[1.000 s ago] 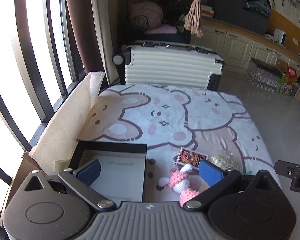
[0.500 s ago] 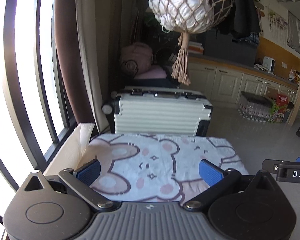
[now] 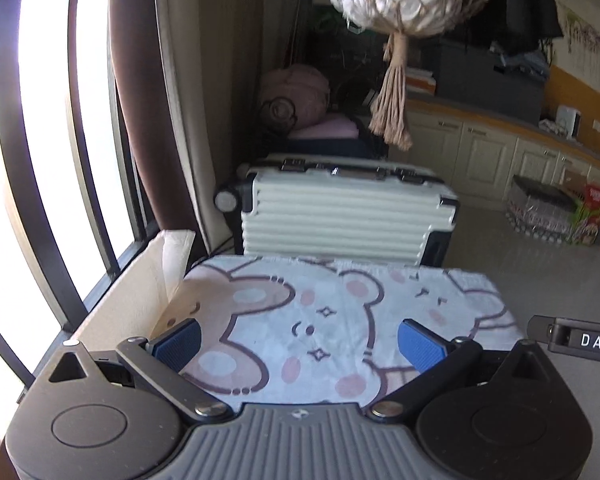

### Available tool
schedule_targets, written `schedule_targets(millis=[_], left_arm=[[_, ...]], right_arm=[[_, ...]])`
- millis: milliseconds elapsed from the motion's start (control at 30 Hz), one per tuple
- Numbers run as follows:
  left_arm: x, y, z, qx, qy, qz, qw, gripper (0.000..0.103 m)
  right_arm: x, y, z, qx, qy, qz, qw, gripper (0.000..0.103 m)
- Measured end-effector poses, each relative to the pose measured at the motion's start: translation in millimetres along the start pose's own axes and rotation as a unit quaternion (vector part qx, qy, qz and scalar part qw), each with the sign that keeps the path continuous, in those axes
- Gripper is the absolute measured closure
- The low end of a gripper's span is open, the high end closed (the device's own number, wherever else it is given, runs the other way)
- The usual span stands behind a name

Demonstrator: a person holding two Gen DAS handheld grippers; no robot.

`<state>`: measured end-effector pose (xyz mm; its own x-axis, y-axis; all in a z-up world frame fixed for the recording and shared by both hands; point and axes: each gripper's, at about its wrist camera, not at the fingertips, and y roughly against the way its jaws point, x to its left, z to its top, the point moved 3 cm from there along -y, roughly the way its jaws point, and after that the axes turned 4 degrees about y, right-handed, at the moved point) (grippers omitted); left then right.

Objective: Organize objects
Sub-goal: 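Move both tools toward the pink bunny and the bag of cords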

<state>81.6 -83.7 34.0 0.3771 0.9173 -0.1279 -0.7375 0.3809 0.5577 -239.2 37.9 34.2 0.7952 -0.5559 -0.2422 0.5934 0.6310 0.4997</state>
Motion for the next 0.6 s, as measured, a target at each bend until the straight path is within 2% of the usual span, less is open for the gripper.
schedule_targets(millis=[100, 300, 433, 533, 600], left_arm=[[2.2, -14.8, -12.0, 0.023, -0.002, -0.003, 0.9997, 0.0], [5.9, -43.8, -38.7, 0.079, -0.023, 0.037, 0.9959, 0.0], [8.8, -54.8, -54.6, 0.101, -0.029, 0.037, 0.9938, 0.0], [9.1, -65.9, -68.7, 0.136, -0.026, 0.04, 0.9896, 0.0], [10.7, -72.3, -78.4, 0.163, -0.007, 0.032, 0.9861, 0.0]], right_arm=[[-2.5, -19.9, -12.7, 0.016, -0.006, -0.004, 1.0, 0.0], [-12.8, -47.8, -34.8, 0.013, -0.025, -0.023, 0.999, 0.0], [-18.6, -71.6, -52.8, 0.061, -0.019, -0.039, 0.997, 0.0], [-25.9, -89.0, -70.9, 0.112, -0.04, -0.019, 0.993, 0.0], [-27.5, -98.5, -84.3, 0.143, -0.052, -0.005, 0.988, 0.0]])
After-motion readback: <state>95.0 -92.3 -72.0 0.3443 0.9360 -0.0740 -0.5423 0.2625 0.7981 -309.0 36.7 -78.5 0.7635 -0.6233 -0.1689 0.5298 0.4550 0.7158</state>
